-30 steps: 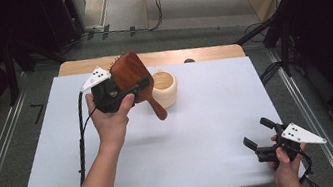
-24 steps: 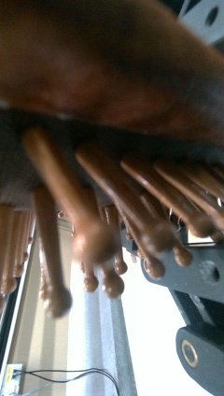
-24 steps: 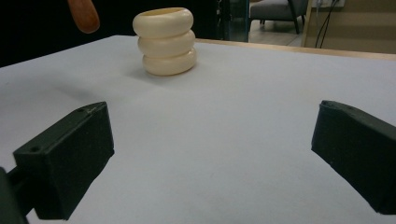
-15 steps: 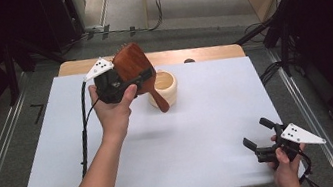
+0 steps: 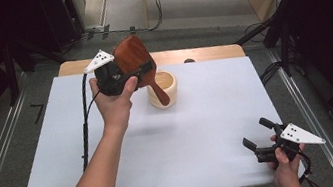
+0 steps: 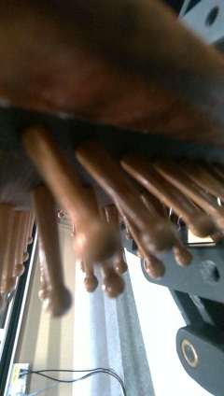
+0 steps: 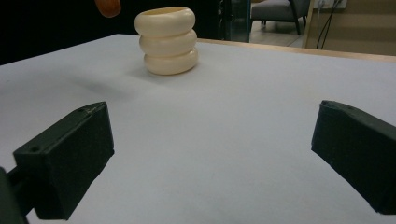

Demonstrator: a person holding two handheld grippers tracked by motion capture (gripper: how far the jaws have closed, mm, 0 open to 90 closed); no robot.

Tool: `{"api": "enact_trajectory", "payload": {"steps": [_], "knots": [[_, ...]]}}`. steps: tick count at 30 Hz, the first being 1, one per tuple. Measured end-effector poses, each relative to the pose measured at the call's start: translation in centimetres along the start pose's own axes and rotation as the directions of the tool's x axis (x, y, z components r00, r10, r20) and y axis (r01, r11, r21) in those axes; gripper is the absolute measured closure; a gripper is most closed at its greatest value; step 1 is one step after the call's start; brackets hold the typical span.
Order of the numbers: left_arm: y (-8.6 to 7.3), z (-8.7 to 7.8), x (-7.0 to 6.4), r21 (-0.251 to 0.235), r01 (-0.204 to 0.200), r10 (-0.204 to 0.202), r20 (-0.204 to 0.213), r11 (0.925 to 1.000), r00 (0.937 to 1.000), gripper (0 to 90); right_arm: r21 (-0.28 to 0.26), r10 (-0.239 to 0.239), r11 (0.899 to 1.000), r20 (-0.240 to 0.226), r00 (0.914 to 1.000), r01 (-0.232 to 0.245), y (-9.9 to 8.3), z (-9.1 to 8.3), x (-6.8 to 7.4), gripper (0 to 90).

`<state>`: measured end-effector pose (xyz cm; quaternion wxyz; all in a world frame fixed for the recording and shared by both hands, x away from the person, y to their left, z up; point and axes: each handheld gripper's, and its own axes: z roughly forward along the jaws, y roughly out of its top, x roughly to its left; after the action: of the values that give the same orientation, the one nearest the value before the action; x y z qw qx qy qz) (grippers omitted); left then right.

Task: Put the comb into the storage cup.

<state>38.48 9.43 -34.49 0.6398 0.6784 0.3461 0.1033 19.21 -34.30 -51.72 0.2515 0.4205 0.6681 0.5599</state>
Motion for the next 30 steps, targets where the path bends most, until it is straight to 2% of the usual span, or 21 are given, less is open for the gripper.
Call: {"api": "enact_trajectory", "payload": {"steps": [12, 30], "knots": [[0.4, 0.5, 0.8, -0.009, 0.008, -0.008, -0.005, 0.9999, 1.0000, 52.7, -0.004, -0.003, 1.000, -0.005, 1.0000, 0.003, 0.0, 0.0, 0.0, 0.0], [1.7, 1.8, 0.9, -0.014, -0.011, 0.010, -0.016, 0.9998, 0.9998, 52.7, -0.005, -0.005, 1.000, -0.006, 1.0000, 0.005, 0.0, 0.0, -0.1, 0.0]]}}
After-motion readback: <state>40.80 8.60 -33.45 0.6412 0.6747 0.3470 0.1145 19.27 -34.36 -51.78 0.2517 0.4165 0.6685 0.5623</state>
